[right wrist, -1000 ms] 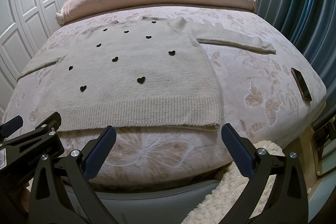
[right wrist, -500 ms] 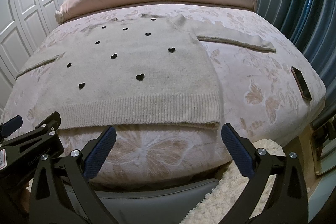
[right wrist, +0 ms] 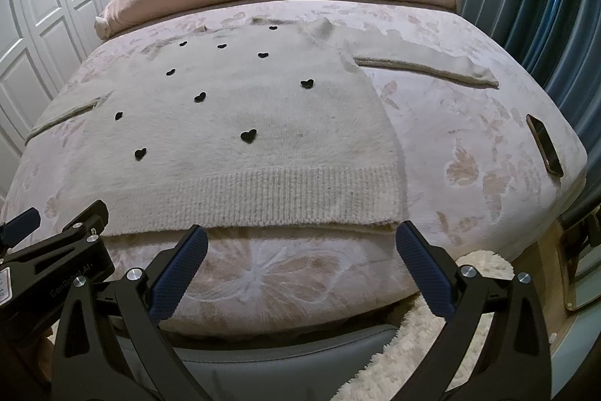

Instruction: Fold small clothes

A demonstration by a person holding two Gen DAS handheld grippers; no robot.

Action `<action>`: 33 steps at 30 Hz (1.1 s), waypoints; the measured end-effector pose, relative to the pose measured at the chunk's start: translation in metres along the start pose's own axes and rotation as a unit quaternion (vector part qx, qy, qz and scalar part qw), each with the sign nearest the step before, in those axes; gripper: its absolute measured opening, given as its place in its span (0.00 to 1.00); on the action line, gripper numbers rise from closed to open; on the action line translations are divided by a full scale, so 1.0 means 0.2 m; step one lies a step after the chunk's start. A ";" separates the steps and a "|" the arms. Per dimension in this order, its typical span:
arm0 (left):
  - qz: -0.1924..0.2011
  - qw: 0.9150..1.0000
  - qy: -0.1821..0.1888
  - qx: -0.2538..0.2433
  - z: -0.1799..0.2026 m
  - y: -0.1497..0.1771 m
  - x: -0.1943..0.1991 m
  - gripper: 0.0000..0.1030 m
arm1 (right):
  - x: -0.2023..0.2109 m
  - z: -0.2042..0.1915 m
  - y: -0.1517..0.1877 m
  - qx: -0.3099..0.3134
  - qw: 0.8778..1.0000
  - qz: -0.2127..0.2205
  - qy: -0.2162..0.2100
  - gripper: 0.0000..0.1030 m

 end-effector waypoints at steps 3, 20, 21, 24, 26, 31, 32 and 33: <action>-0.006 1.000 -0.002 -0.002 0.02 -0.03 -0.03 0.88 | -0.03 -0.01 -0.03 -0.001 1.000 -0.006 0.001 0.95; -0.013 0.997 -0.012 0.069 -0.19 -0.41 -0.38 0.92 | -0.67 1.00 -0.64 -0.166 0.986 0.020 0.025 0.95; -0.011 0.997 -0.015 0.075 -0.22 -0.43 -0.41 0.92 | -0.74 1.13 -0.72 -0.183 0.982 0.025 0.040 0.95; -0.007 0.996 -0.021 0.088 -0.26 -0.51 -0.47 0.92 | -0.93 1.42 -0.87 -0.231 0.971 0.032 0.055 0.95; -0.009 0.995 -0.021 0.098 -0.29 -0.54 -0.51 0.92 | -1.05 1.60 -0.95 -0.271 0.960 0.029 0.060 0.95; -0.011 0.990 -0.017 0.138 -0.36 -0.61 -0.61 0.92 | -1.29 1.92 -1.04 -0.366 0.928 0.029 0.068 0.90; -0.013 0.990 -0.019 0.141 -0.36 -0.62 -0.63 0.92 | -1.33 1.96 -1.07 -0.374 0.925 0.028 0.067 0.83; -0.014 0.990 -0.018 0.142 -0.37 -0.63 -0.64 0.92 | -1.37 1.99 -1.09 -0.379 0.923 0.024 0.068 0.69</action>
Point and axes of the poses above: each gripper's, at about its wrist camera, not at the fingertips, and x roughly against the way its jaws point, z to its right, y to its underside, the point moved 1 cm from there along -x, roughly the way its jaws point, and after that the axes turned 2 degrees about z, right-handed, at the moved point
